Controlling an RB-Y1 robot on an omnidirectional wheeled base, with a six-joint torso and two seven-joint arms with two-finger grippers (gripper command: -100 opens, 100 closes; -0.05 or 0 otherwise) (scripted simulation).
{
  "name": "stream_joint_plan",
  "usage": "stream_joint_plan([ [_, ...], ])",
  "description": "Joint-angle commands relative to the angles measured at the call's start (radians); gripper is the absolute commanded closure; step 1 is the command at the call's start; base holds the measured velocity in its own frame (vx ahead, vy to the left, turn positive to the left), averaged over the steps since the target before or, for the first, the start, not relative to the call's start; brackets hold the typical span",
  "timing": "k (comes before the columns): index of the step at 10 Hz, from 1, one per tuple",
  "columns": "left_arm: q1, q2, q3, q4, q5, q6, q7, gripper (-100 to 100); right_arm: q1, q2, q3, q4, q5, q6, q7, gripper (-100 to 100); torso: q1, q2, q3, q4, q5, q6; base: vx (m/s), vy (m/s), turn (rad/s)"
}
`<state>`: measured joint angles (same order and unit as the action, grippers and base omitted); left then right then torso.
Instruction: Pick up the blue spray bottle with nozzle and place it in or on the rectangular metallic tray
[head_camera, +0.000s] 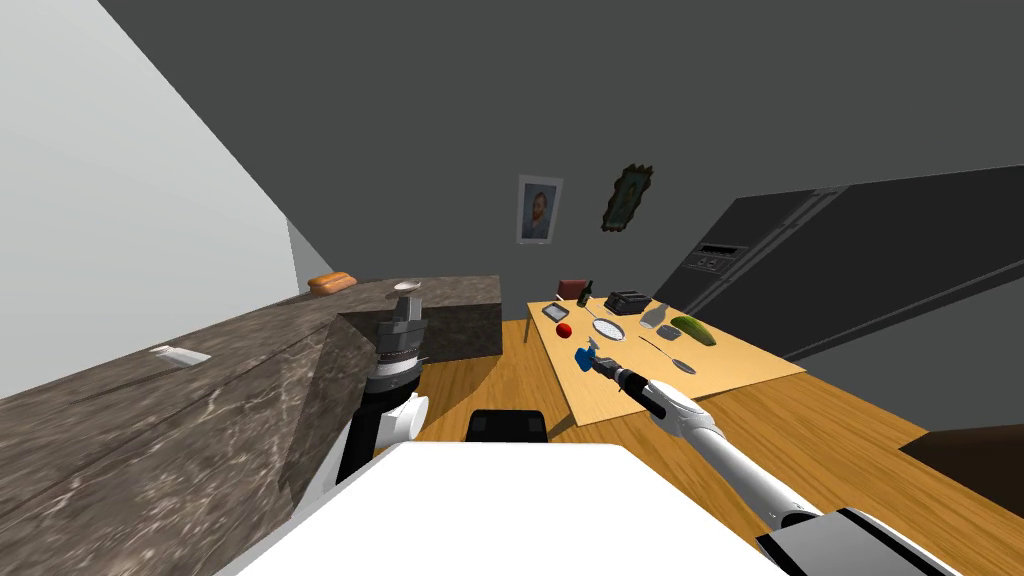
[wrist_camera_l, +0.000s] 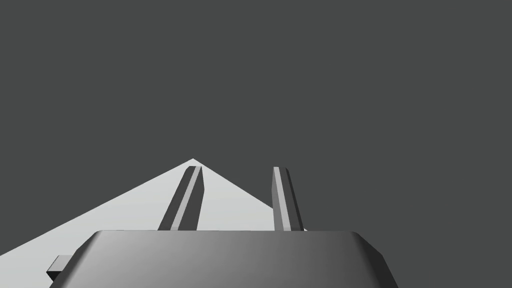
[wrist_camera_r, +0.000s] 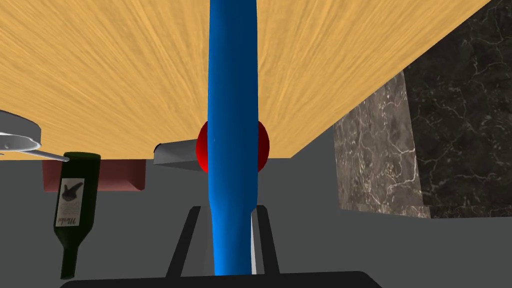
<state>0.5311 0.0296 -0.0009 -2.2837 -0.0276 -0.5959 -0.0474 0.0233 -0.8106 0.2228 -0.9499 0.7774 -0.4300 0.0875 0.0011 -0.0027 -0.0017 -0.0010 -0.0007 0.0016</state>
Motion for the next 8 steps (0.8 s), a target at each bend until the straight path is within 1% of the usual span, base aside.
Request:
stream_joint_plan([
  [1,0.000,0.000,0.000,0.000,0.000,0.000,0.000,0,0.000,0.000,0.000,0.000,0.000,0.000,0.000,100,0.000,0.000,0.000,0.000,0.000,0.000,0.000,0.000,0.000],
  [3,0.000,0.000,0.000,0.000,0.000,0.000,0.000,0,-0.001,-0.001,0.000,-0.001,0.001,0.000,0.002,100,-0.002,-0.001,-0.001,-0.001,-0.001,0.001,0.000,0.000,0.000],
  [4,0.000,0.000,0.000,0.000,0.000,0.000,0.000,0,-0.001,0.000,0.000,-0.001,0.001,0.000,0.002,0,-0.002,-0.001,-0.001,-0.001,-0.001,0.001,0.000,0.000,0.000],
  [5,0.000,0.000,0.000,0.000,0.000,0.000,0.000,0,-0.001,0.000,0.000,-0.001,0.001,0.000,0.002,100,-0.001,-0.001,0.000,0.000,-0.001,0.001,0.000,0.000,0.000],
  [6,0.000,0.000,0.000,0.000,0.000,0.000,0.000,0,-0.001,0.000,0.000,-0.001,0.000,0.000,0.001,0,-0.001,0.000,-0.001,-0.001,-0.001,0.001,0.000,0.000,0.000],
  [7,0.000,0.000,0.000,0.000,0.000,0.000,0.000,0,-0.036,0.008,-0.024,0.018,-0.001,0.011,0.001,100,-0.001,0.000,0.000,-0.001,-0.001,0.001,-0.080,0.024,0.076],
  [8,0.000,0.000,0.000,0.000,0.000,0.000,0.000,0,-0.048,0.010,-0.031,0.025,-0.001,0.015,-0.001,100,0.001,0.003,0.002,0.001,0.000,-0.001,-0.106,0.026,0.100],
])
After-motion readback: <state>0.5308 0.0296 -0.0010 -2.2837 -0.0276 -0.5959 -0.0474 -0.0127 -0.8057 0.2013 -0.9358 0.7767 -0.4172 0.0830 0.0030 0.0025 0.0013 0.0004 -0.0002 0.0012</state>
